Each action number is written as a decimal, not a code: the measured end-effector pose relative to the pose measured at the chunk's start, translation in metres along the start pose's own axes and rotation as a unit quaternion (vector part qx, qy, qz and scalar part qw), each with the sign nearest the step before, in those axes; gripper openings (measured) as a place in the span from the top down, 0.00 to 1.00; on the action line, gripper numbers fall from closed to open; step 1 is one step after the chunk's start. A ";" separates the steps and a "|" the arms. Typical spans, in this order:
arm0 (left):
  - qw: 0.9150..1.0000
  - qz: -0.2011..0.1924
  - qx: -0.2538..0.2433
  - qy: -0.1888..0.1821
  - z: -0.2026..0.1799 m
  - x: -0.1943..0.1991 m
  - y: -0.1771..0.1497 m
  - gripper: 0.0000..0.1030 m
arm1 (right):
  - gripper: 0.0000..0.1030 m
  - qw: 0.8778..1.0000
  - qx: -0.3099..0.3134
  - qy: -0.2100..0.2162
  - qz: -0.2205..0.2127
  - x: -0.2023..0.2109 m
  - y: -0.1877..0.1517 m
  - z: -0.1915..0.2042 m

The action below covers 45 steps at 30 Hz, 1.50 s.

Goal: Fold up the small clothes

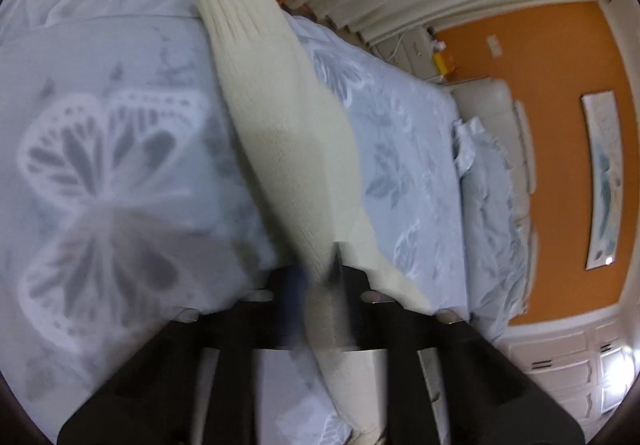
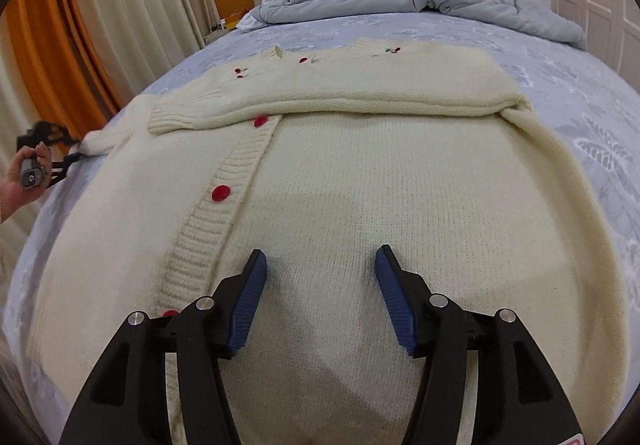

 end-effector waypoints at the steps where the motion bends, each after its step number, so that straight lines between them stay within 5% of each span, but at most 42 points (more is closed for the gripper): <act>1: 0.999 -0.019 -0.027 0.001 -0.015 0.008 -0.003 0.91 | 0.45 1.000 -0.001 0.001 -0.001 -0.001 0.000 -0.001; 3: 0.995 -0.045 -0.089 -0.007 -0.053 0.025 -0.012 0.92 | 0.44 1.000 0.000 0.002 -0.002 0.000 -0.004 0.002; 5: 0.981 -0.064 -0.179 -0.049 -0.115 0.052 -0.038 0.92 | 0.44 1.000 -0.003 0.006 -0.004 -0.001 -0.003 0.001; 9: 0.932 -0.023 -0.338 -0.129 -0.229 0.079 -0.149 0.88 | 0.42 1.000 -0.011 0.019 -0.005 -0.001 -0.002 -0.001; 10: 0.924 0.003 -0.357 -0.137 -0.239 0.075 -0.177 0.72 | 0.41 1.000 -0.013 0.023 -0.004 0.000 -0.002 -0.001; 11: 0.917 0.030 -0.372 -0.143 -0.243 0.071 -0.205 0.41 | 0.40 0.999 -0.017 0.030 -0.003 0.000 -0.001 -0.002; 13: 0.910 0.064 -0.389 -0.131 -0.235 0.062 -0.261 0.13 | 0.37 0.998 -0.027 0.048 -0.003 0.000 0.000 -0.005; 15: 0.910 0.071 -0.388 -0.123 -0.211 0.055 -0.294 0.13 | 0.36 0.997 -0.037 0.063 -0.005 0.001 0.000 -0.008; 18: 0.935 0.105 -0.322 -0.106 -0.150 0.050 -0.308 0.13 | 0.36 0.996 -0.045 0.075 -0.007 0.002 0.000 -0.011; 22: 0.969 0.103 -0.205 -0.092 -0.089 0.057 -0.264 0.13 | 0.35 0.997 -0.049 0.057 0.009 0.006 0.012 -0.006; 27: 0.985 0.074 -0.113 -0.105 -0.072 0.044 -0.215 0.13 | 0.32 0.996 -0.033 0.077 -0.022 0.008 0.087 0.047; 33: 0.990 0.037 -0.094 -0.100 -0.048 0.017 -0.211 0.18 | 0.32 0.992 0.119 0.042 0.025 -0.082 0.182 0.160; 35: 0.980 0.014 -0.177 -0.087 -0.056 0.017 -0.224 0.19 | 0.32 0.985 0.161 0.008 0.062 -0.129 0.192 0.185; 36: 0.966 -0.004 -0.250 -0.070 -0.062 0.017 -0.240 0.19 | 0.32 0.981 0.174 -0.008 0.087 -0.152 0.192 0.192; 37: 0.960 -0.013 -0.274 -0.062 -0.065 0.017 -0.247 0.19 | 0.39 0.977 0.185 -0.019 0.107 -0.167 0.191 0.194; 38: 0.961 -0.015 -0.270 -0.065 -0.062 0.021 -0.243 0.19 | 0.75 0.975 0.182 -0.024 0.126 -0.181 0.191 0.191; 39: 0.965 -0.012 -0.250 -0.081 -0.058 0.020 -0.237 0.19 | 0.89 0.981 0.150 -0.022 0.121 -0.180 0.198 0.179; 41: 0.966 -0.012 -0.239 -0.101 -0.052 0.022 -0.234 0.20 | 0.87 0.995 -0.042 0.063 0.064 -0.149 0.217 0.115; 43: 0.964 -0.014 -0.244 -0.103 -0.054 0.021 -0.235 0.19 | 0.83 0.978 -0.187 0.091 0.022 -0.120 0.208 0.048; 45: 0.962 -0.016 -0.251 -0.105 -0.052 0.022 -0.236 0.17 | 0.61 0.965 -0.251 0.066 0.026 -0.107 0.175 -0.004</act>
Point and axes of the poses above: each gripper's, at about its wrist camera, not at the fingertips, and x roughly against the way its jaws point, z to its left, y to its top, the point moved 1 cm from there along -x, roughly the way its jaws point, and after that the axes turned 2 degrees about -z, right-handed, at the moved point
